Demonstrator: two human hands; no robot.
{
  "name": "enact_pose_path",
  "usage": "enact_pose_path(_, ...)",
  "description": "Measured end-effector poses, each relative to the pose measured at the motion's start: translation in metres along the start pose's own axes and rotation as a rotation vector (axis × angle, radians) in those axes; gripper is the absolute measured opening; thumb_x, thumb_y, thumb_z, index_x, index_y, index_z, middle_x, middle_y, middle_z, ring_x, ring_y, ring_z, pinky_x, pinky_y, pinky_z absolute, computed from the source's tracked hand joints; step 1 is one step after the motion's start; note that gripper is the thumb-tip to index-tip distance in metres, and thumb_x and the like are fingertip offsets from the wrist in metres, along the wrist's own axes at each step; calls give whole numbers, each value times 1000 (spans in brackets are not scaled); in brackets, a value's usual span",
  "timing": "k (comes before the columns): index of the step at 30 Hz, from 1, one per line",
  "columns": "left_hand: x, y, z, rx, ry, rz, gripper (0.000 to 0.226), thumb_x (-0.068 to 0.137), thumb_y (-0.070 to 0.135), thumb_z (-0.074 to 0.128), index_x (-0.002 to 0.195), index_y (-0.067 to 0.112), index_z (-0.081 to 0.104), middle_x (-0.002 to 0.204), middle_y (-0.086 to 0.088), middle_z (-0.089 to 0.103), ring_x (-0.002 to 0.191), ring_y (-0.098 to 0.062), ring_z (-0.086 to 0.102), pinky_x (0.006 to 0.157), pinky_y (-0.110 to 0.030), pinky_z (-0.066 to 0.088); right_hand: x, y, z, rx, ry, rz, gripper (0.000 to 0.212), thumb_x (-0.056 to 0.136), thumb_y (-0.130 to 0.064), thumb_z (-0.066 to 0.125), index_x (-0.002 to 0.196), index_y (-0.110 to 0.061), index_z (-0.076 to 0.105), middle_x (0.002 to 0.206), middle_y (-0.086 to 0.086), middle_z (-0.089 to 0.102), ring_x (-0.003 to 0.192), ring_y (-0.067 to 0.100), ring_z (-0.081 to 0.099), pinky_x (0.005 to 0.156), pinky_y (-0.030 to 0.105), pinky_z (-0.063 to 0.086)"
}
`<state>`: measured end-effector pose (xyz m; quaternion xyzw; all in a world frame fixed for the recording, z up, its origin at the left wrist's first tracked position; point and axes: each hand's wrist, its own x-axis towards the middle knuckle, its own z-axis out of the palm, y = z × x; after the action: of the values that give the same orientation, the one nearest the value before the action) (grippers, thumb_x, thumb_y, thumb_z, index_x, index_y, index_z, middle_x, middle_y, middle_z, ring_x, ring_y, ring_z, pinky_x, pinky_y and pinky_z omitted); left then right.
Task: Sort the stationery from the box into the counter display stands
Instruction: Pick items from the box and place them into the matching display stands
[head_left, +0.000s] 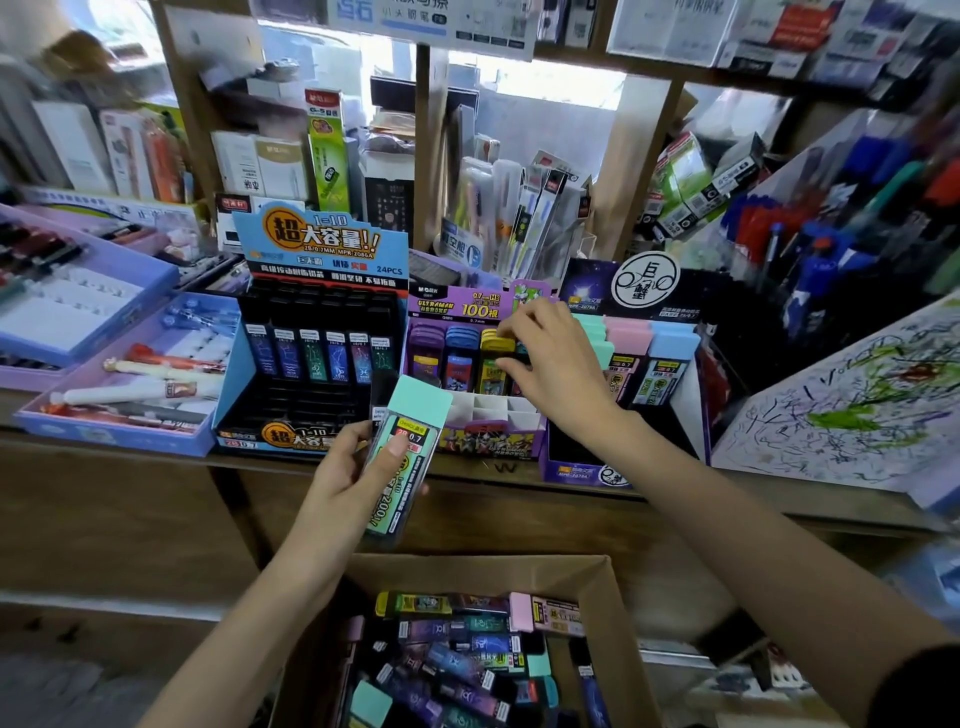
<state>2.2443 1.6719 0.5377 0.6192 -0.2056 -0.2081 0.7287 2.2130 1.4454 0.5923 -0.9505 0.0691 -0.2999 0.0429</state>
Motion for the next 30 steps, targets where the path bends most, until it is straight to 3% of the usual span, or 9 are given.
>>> enact_pose_path(6, -1, 0, -1, -3, -9, 17, 41, 74, 43, 58, 110, 23, 54, 88, 6, 73, 73, -15, 71, 57, -22, 55, -10, -13, -5, -62, 67, -22, 27, 91, -21, 59, 115, -8, 60, 114, 7, 54, 108, 23, 46, 91, 33, 38)
enact_pose_path(8, 0, 1, 0, -7, -8, 23, 41, 74, 42, 58, 110, 23, 54, 88, 6, 74, 72, -15, 71, 57, -21, 55, -19, -32, -10, 239, 49, 58, 19, 94, -27, 53, 106, -15, 61, 101, -7, 54, 95, 6, 47, 81, 20, 37)
enact_pose_path(10, 1, 2, 1, -8, 0, 29, 41, 75, 40, 58, 111, 21, 54, 87, 3, 74, 72, -15, 71, 58, -21, 55, -28, -55, -13, 648, -134, 233, 13, 93, -37, 52, 95, -26, 58, 88, -16, 56, 82, -4, 53, 69, 11, 42)
enact_pose_path(12, 1, 3, 2, -9, 2, 33, 40, 76, 39, 59, 111, 19, 54, 85, 1, 73, 71, -16, 71, 59, -22, 56, -33, -71, -9, 861, -255, 365, 8, 90, -36, 58, 92, -29, 56, 85, -10, 62, 81, 2, 58, 67, 18, 48)
enact_pose_path(15, -2, 5, -1, -20, 20, 38, 37, 76, 38, 58, 109, 20, 54, 83, 3, 73, 69, -14, 70, 58, -22, 55, -31, -83, -7, 982, -273, 473, 11, 88, -23, 65, 92, -25, 54, 86, -1, 66, 77, 13, 60, 67, 28, 51)
enact_pose_path(20, -5, 6, -2, 12, 78, 33, 39, 78, 53, 47, 105, 24, 53, 90, 2, 71, 79, -12, 68, 63, -29, 53, -32, -80, -10, 1071, -263, 553, 11, 87, -16, 65, 94, -18, 57, 91, 5, 69, 76, 12, 61, 62, 21, 51)
enact_pose_path(24, 2, 10, 4, 47, 80, 80, 27, 91, 41, 43, 105, 21, 53, 94, -1, 67, 83, -11, 65, 71, -30, 51, -39, -54, -30, 1142, -192, 598, 10, 86, -12, 65, 93, -14, 58, 86, 6, 71, 74, 13, 64, 59, 22, 52)
enact_pose_path(27, 4, 11, 14, 39, 22, 119, 33, 89, 39, 43, 108, 13, 51, 78, 1, 62, 66, -7, 59, 59, -26, 51, -44, -20, -56, 1119, -104, 596, 12, 84, -8, 67, 90, -14, 59, 74, 0, 72, 68, 12, 66, 57, 22, 54)
enact_pose_path(30, 7, 8, 26, 34, -14, 119, 22, 96, 29, 41, 105, 12, 51, 73, 5, 61, 61, -5, 57, 56, -23, 52, -48, 18, -81, 982, 32, 576, 14, 83, -9, 69, 92, -14, 61, 74, 2, 70, 65, 8, 64, 55, 19, 51)
